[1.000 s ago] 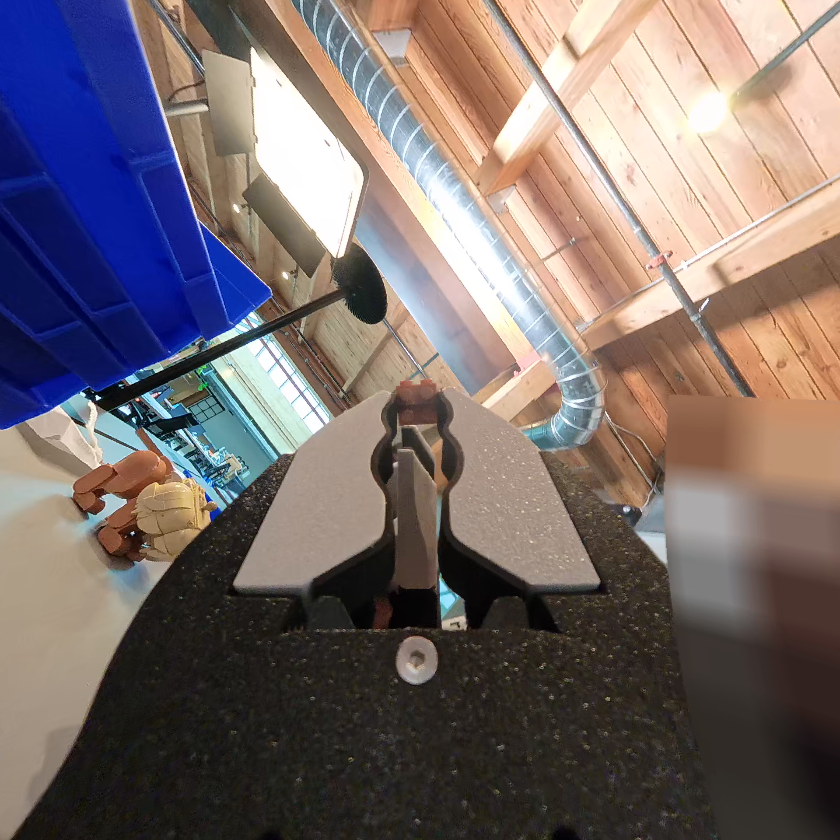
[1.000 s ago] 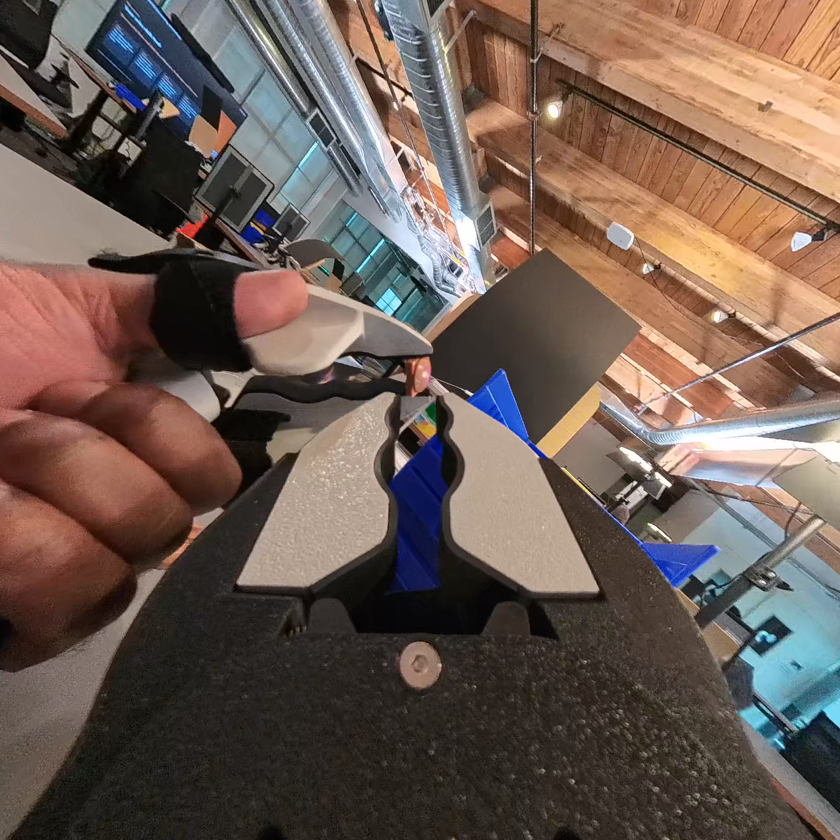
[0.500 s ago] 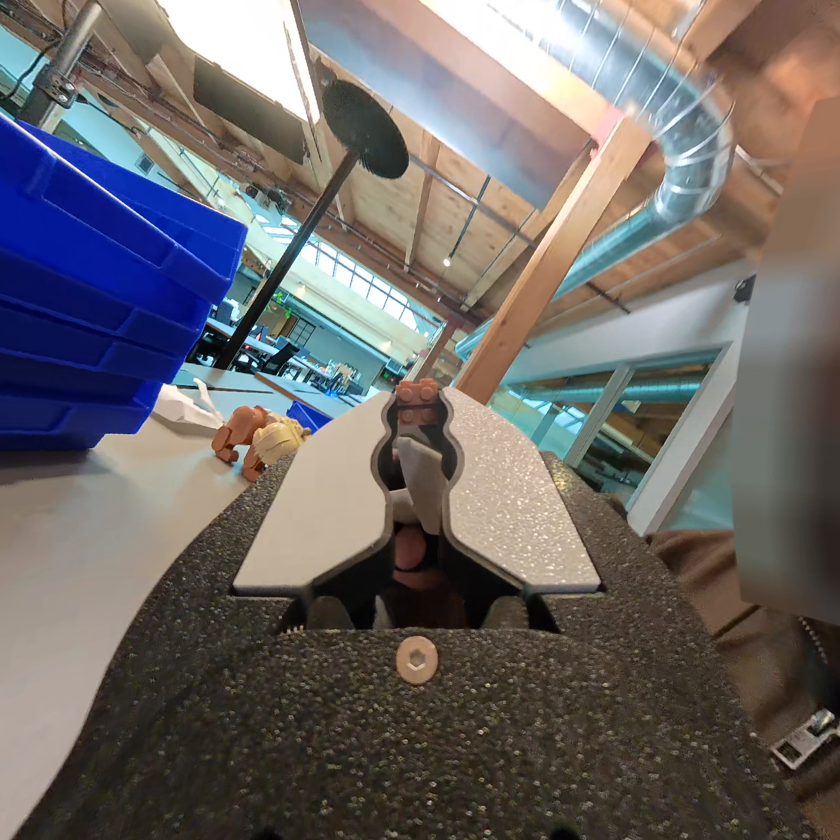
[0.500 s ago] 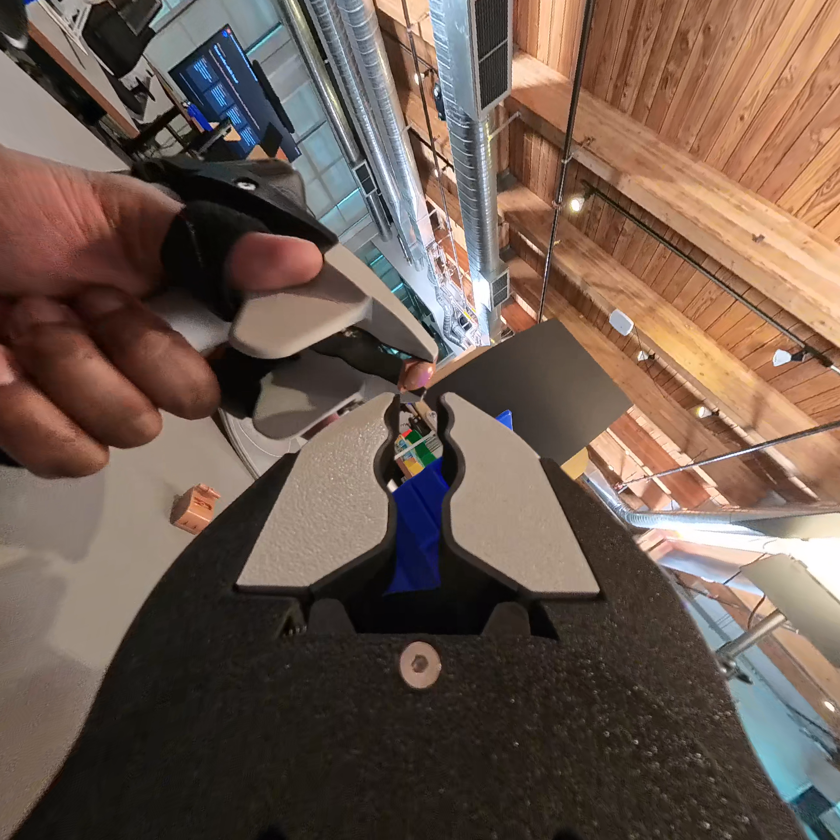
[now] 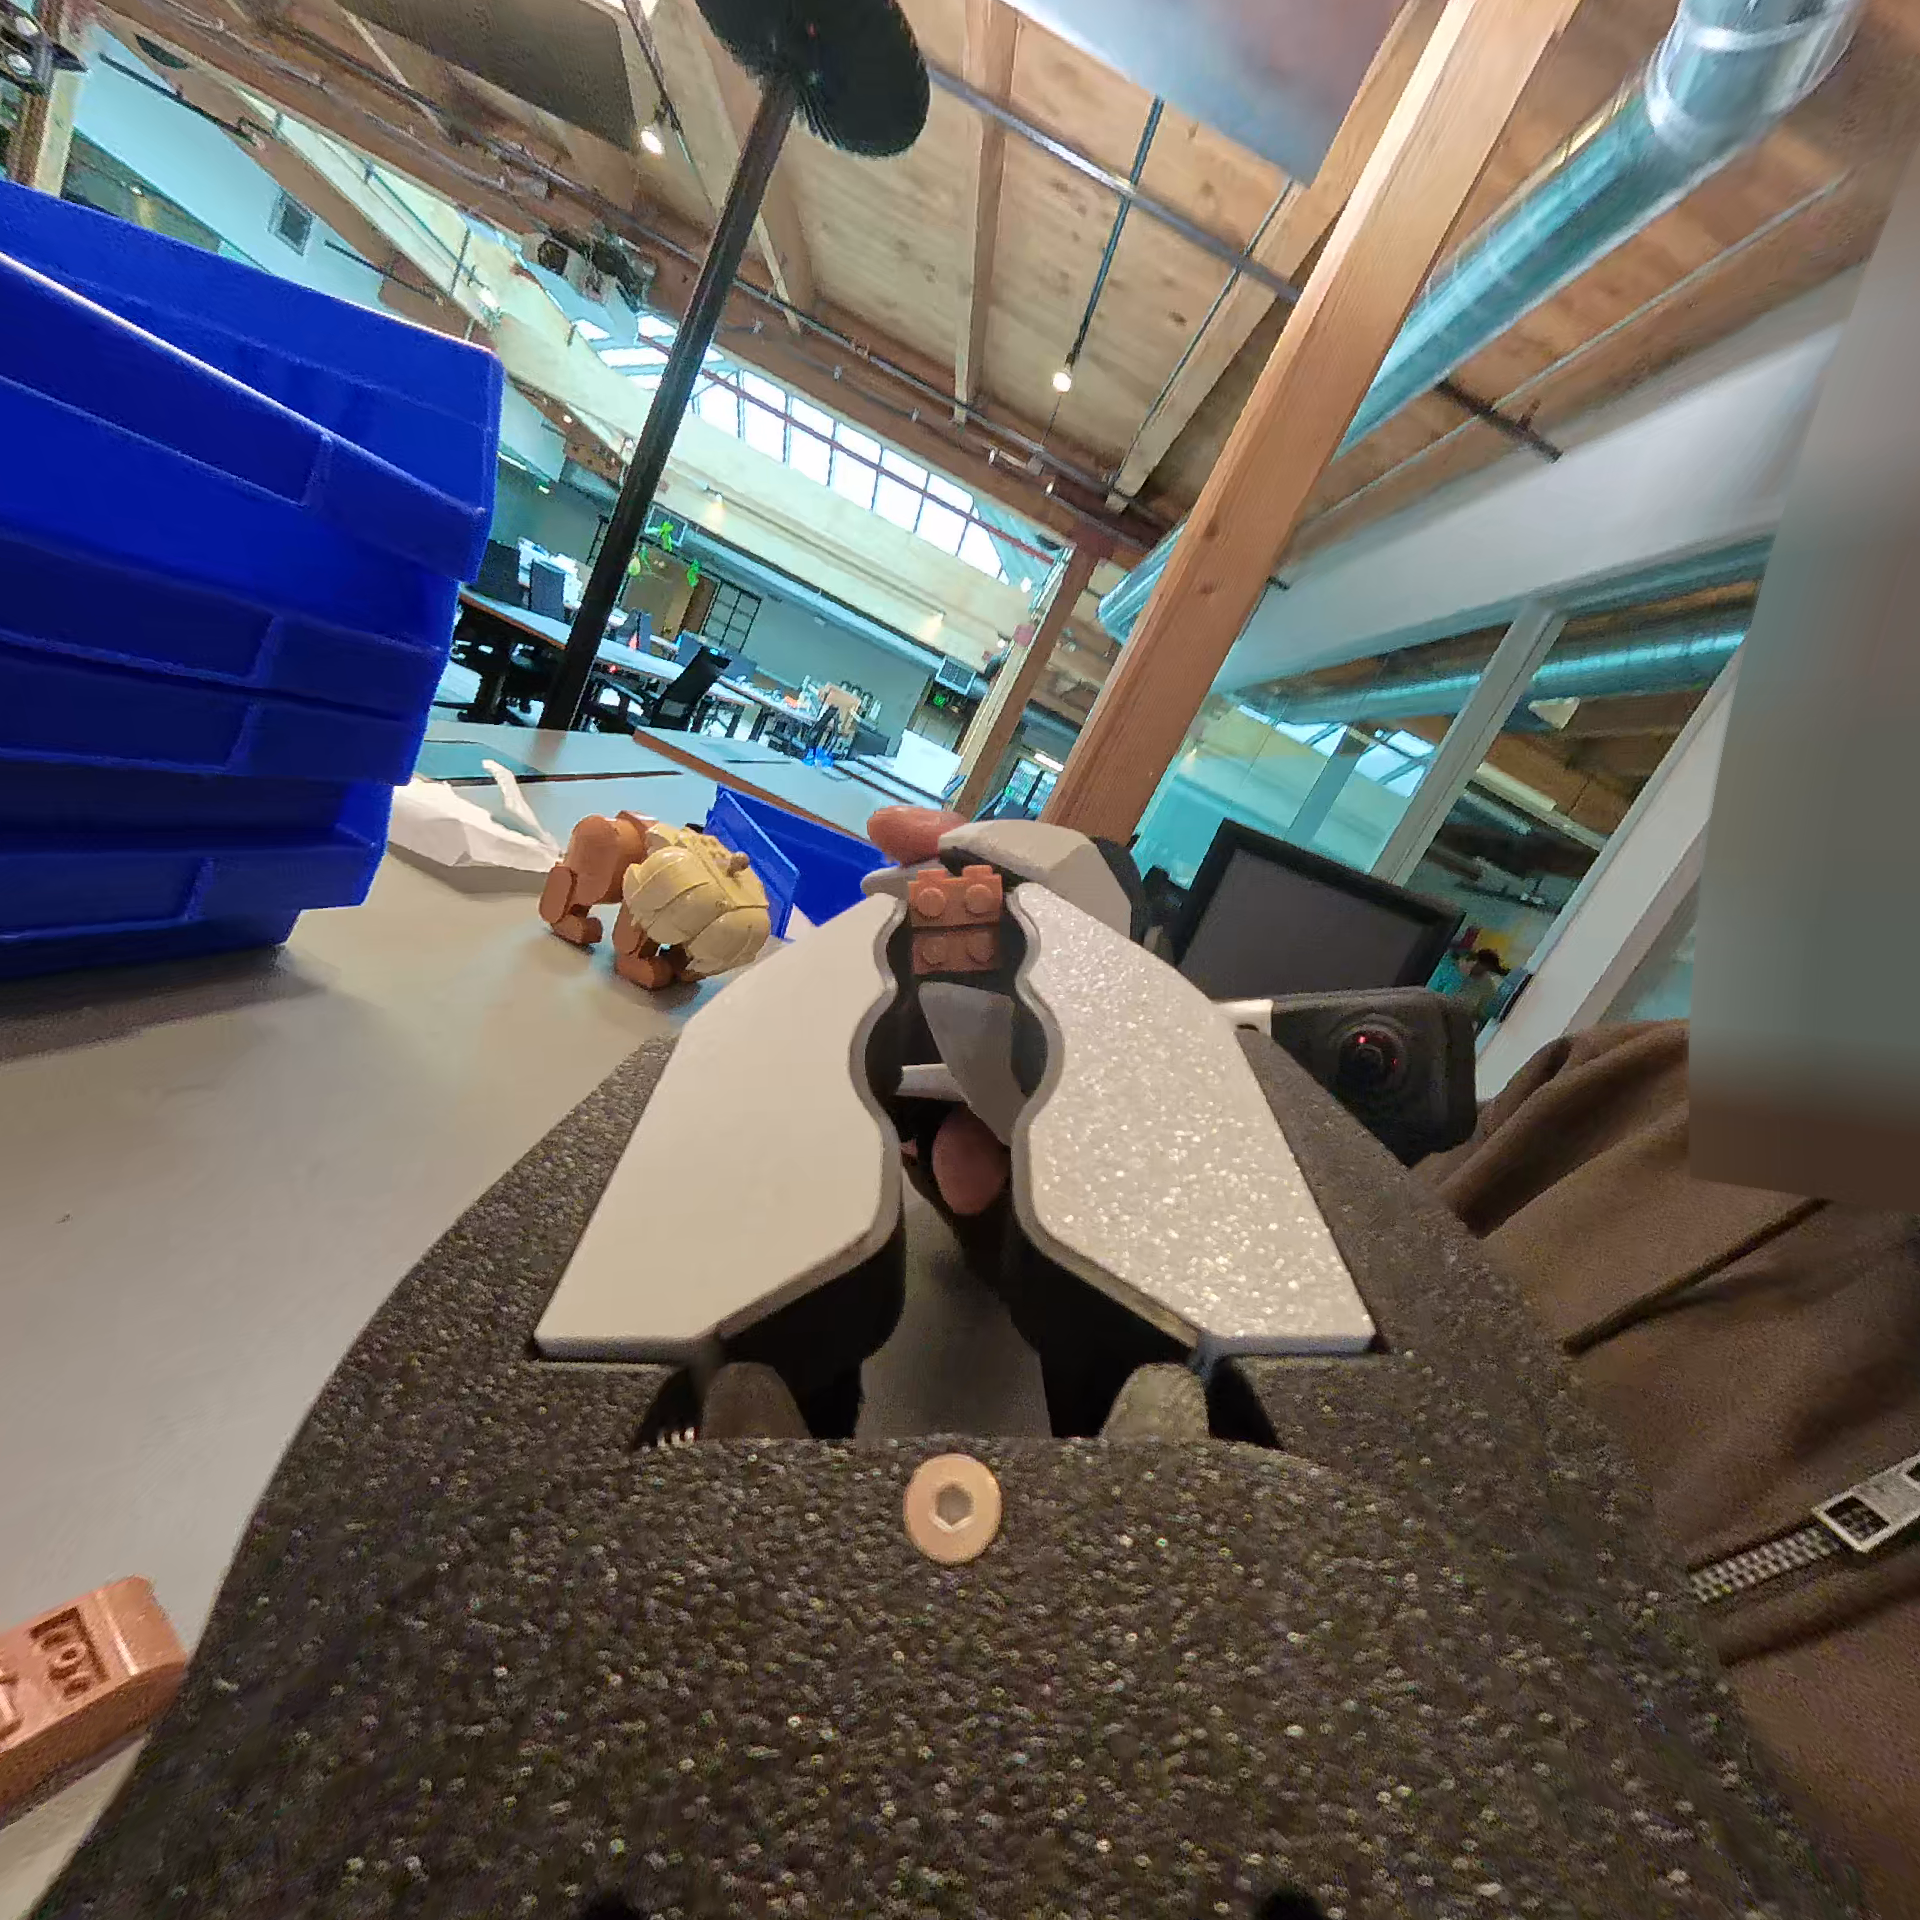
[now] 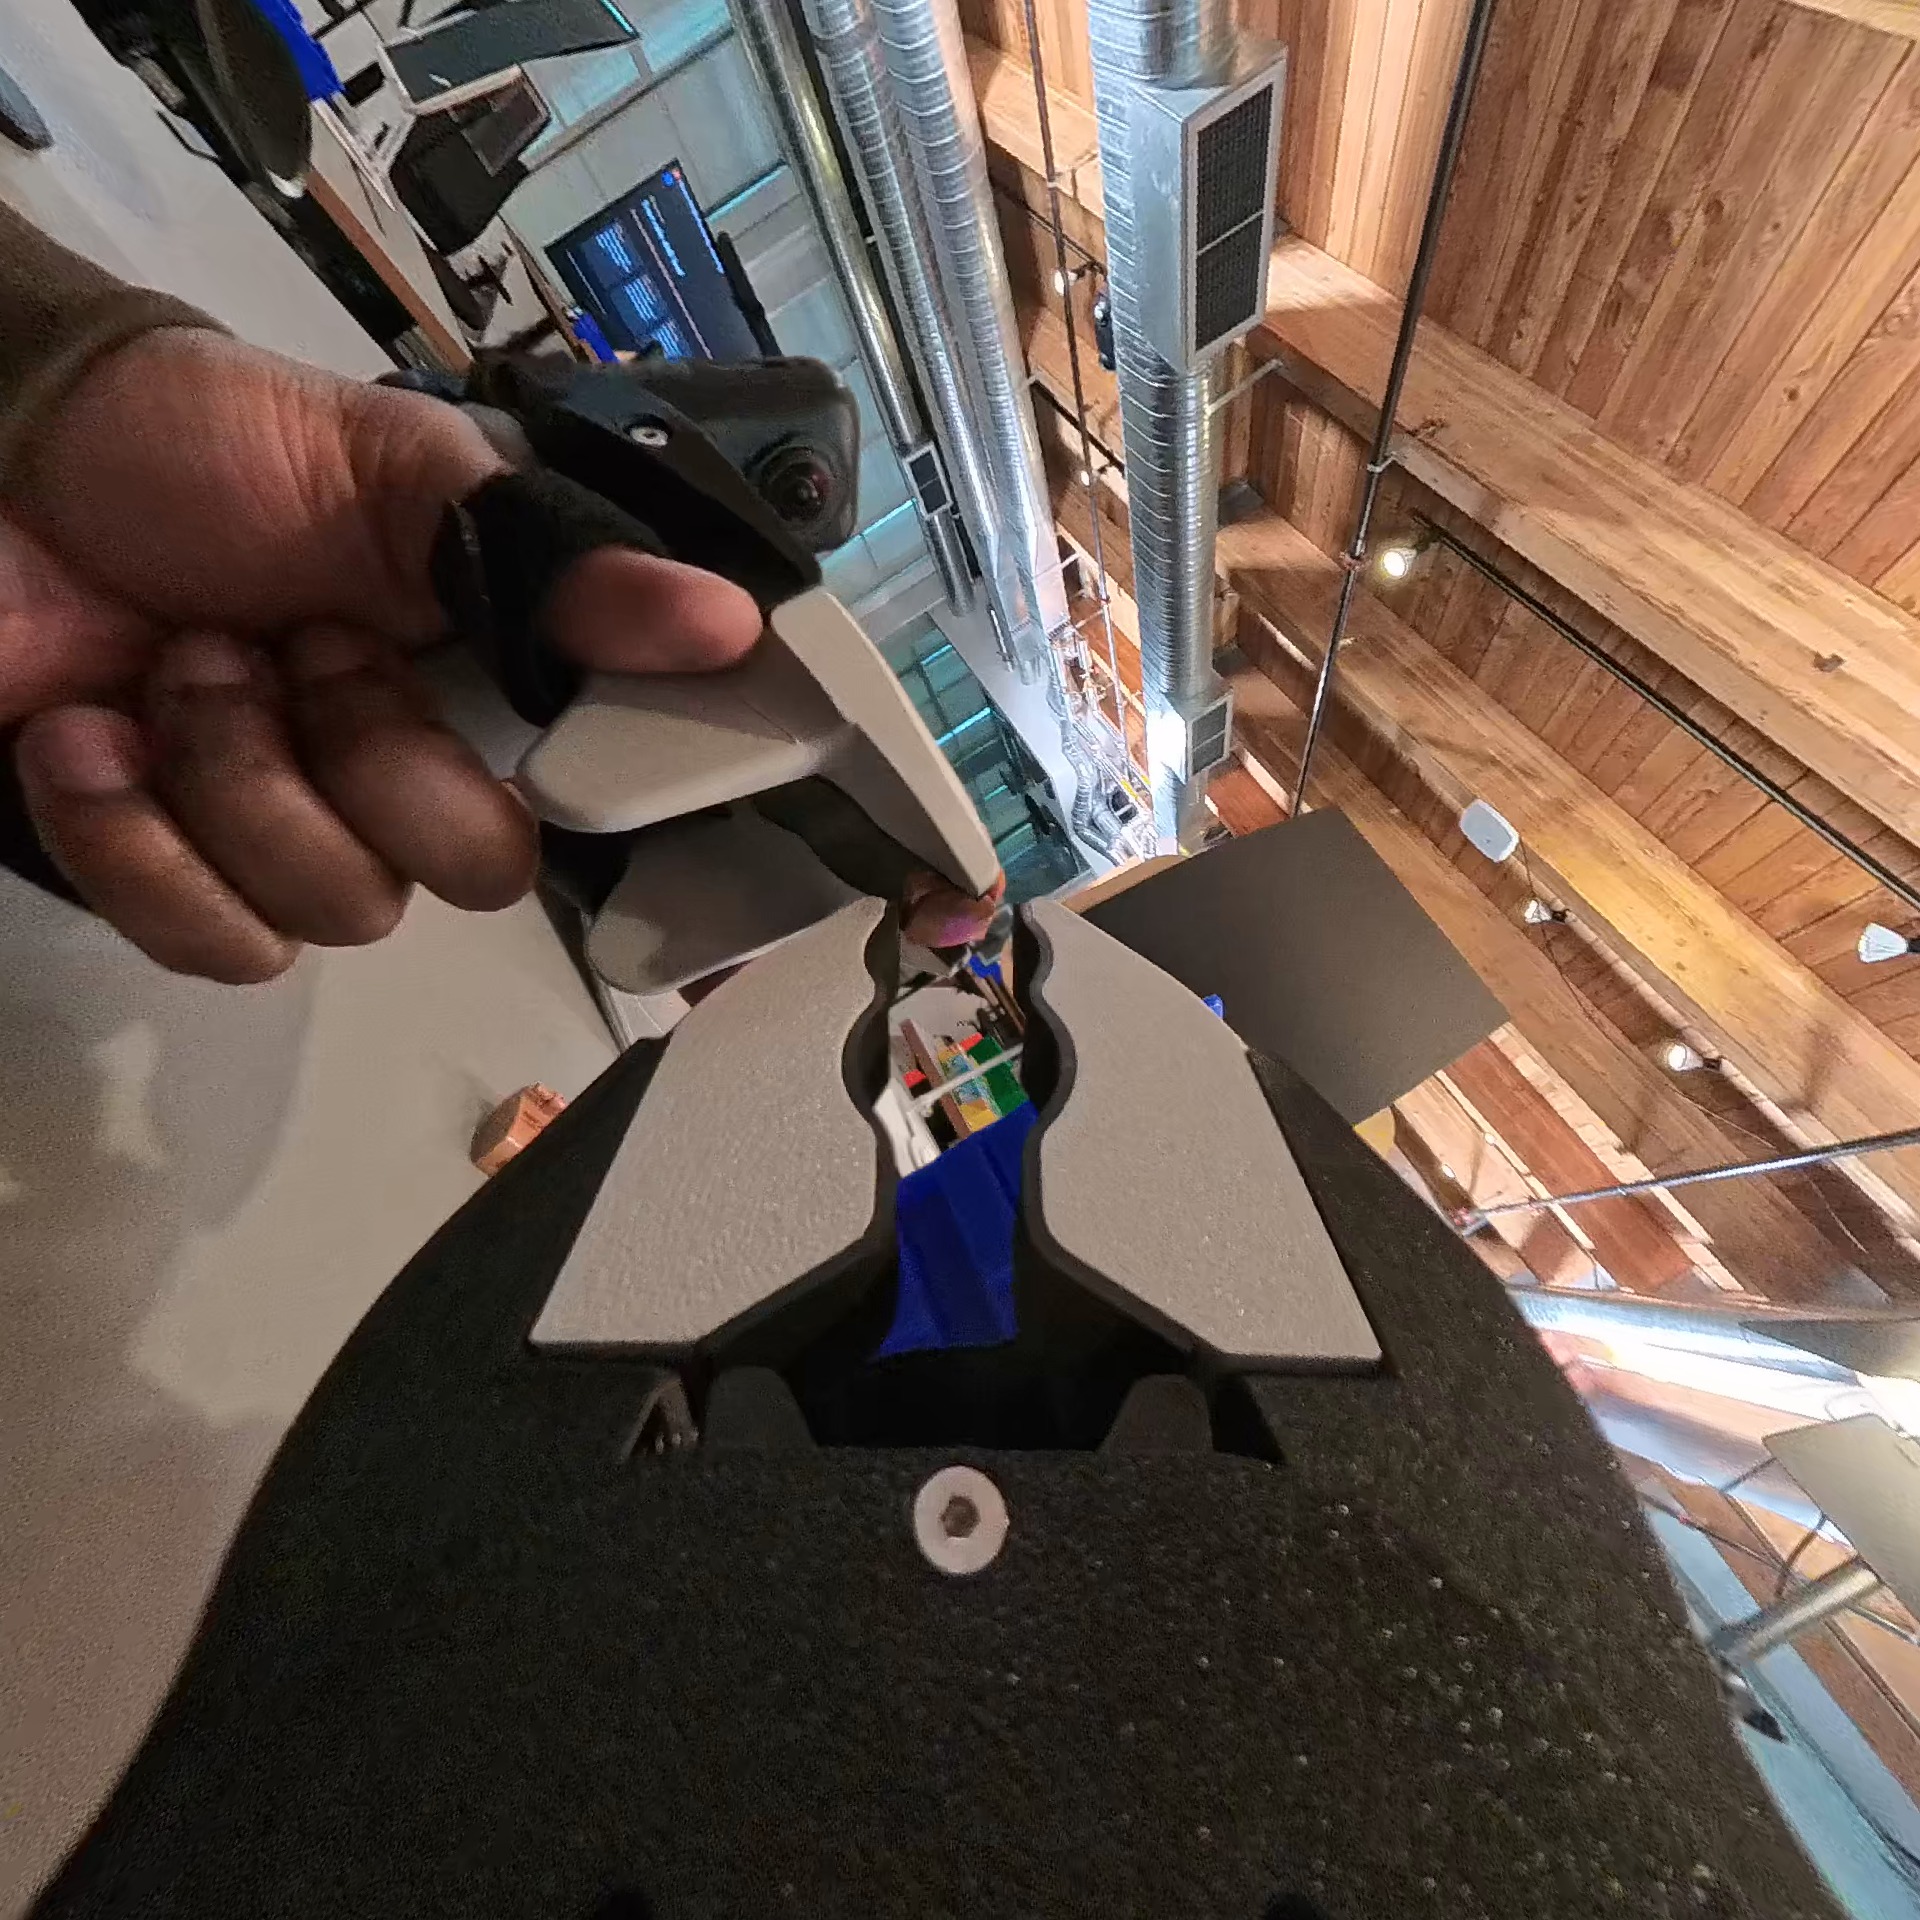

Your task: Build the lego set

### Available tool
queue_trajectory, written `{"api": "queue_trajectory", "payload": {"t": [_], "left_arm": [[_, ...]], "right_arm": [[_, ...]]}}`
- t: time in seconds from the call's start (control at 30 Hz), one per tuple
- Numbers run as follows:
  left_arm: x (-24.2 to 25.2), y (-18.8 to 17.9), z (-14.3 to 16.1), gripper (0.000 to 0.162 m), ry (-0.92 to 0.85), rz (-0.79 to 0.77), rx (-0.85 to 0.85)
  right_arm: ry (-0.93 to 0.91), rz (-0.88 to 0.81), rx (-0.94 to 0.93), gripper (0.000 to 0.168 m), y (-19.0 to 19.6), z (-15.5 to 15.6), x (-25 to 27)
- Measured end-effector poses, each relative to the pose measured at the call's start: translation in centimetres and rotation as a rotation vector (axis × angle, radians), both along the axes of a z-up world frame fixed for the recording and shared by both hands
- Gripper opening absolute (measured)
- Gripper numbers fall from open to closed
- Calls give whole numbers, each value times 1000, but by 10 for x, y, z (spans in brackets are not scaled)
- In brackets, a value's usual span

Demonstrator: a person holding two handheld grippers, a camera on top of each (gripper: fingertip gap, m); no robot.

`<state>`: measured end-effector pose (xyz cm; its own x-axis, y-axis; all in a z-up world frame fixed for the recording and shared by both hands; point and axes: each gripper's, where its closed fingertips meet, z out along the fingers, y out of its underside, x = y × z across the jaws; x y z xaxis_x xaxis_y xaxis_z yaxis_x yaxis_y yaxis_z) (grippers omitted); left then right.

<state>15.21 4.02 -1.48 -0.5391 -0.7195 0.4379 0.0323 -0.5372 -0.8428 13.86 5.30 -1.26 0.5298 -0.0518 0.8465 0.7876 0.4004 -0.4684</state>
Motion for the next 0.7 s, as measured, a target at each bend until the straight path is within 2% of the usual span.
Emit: {"api": "queue_trajectory", "payload": {"t": [0.43,0.7], "left_arm": [[-3,-6,-7,15,34,-48,71],[1,-10,-18,15,104,-83,97]], "right_arm": [[9,87,-101,16,-3,-8,-5],[-70,98,-152,16,-6,-19,-1]]}}
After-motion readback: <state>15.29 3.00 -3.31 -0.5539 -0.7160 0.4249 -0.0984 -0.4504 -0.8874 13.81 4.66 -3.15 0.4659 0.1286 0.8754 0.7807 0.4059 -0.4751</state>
